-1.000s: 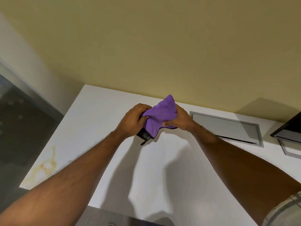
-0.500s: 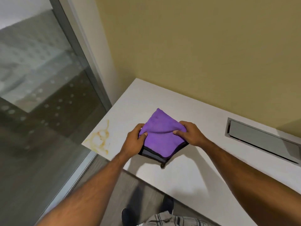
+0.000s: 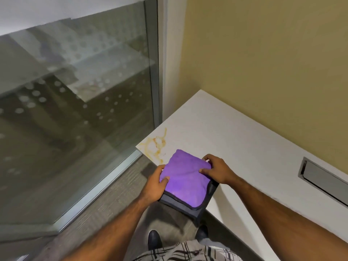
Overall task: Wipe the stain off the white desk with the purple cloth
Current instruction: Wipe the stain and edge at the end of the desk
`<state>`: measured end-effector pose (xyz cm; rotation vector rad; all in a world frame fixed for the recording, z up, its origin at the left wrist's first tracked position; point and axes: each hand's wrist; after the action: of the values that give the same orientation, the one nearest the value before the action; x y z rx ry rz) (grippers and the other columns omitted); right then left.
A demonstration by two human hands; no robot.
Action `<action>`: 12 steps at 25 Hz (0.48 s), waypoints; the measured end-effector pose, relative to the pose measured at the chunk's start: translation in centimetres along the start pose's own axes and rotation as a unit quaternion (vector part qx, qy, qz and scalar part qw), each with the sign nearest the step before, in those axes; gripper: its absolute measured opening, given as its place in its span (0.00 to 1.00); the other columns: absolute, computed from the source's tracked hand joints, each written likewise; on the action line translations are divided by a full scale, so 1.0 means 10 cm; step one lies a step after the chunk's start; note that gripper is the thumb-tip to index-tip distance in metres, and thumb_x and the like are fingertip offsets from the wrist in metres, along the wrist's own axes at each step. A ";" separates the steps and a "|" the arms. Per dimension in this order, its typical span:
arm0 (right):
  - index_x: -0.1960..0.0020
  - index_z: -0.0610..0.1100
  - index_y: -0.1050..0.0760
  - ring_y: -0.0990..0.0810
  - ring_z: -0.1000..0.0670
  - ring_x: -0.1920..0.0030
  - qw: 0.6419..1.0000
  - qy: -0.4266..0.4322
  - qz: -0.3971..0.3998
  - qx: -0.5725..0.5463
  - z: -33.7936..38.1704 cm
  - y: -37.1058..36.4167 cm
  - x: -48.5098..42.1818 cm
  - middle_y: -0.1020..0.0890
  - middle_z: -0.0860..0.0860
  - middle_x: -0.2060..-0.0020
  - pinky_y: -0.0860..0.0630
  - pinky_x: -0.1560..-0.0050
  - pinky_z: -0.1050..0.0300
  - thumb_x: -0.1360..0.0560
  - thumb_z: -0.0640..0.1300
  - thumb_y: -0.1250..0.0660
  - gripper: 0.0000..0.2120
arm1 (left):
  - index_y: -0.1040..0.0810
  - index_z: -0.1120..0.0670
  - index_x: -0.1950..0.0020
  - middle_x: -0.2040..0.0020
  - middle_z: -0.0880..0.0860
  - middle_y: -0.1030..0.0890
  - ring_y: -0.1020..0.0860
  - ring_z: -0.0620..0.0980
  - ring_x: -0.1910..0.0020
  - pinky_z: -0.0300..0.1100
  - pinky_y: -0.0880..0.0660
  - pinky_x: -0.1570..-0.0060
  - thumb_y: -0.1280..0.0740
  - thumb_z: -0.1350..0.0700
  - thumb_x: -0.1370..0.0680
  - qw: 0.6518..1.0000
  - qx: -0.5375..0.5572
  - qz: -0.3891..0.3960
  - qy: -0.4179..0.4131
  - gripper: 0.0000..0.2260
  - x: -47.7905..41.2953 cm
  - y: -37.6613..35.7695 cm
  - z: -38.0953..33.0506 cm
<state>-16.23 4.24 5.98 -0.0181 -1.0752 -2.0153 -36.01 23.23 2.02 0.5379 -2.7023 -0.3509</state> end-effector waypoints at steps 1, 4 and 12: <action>0.45 0.47 0.25 0.21 0.51 0.59 1.000 0.000 0.002 0.011 0.08 -0.04 -0.07 0.18 0.49 0.56 0.27 0.60 0.63 0.27 0.47 0.27 0.13 | 0.31 0.47 0.32 0.44 0.35 0.24 0.25 0.28 0.46 0.24 0.28 0.53 0.39 0.56 0.20 1.000 -0.003 -0.002 0.003 0.16 0.00 0.07 0.06; 0.45 0.46 0.25 0.21 0.47 0.58 0.999 0.003 0.001 0.040 0.23 -0.09 -0.26 0.18 0.48 0.57 0.27 0.60 0.59 0.27 0.45 0.30 0.12 | 0.33 0.44 0.32 0.43 0.37 0.24 0.24 0.33 0.45 0.34 0.26 0.48 0.38 0.55 0.20 0.999 0.005 -0.012 0.033 0.18 -0.08 0.15 0.11; 0.39 0.42 0.26 0.19 0.39 0.50 0.995 -0.007 -0.032 0.093 0.22 -0.03 -1.16 0.17 0.42 0.48 0.24 0.50 0.50 0.23 0.41 0.36 0.13 | 0.39 0.47 0.27 0.34 0.52 0.26 0.26 0.53 0.36 0.46 0.26 0.39 0.39 0.62 0.23 0.996 -0.050 -0.014 0.074 0.26 -0.85 0.22 -0.04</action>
<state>-9.62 13.49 2.94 0.1002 -1.2841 -1.9649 -29.23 28.63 0.55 0.5500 -2.5216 -0.4344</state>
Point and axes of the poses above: each hand's wrist, its own x-axis away from the middle knuckle, its own y-axis out of the back of the hand, z = x × y
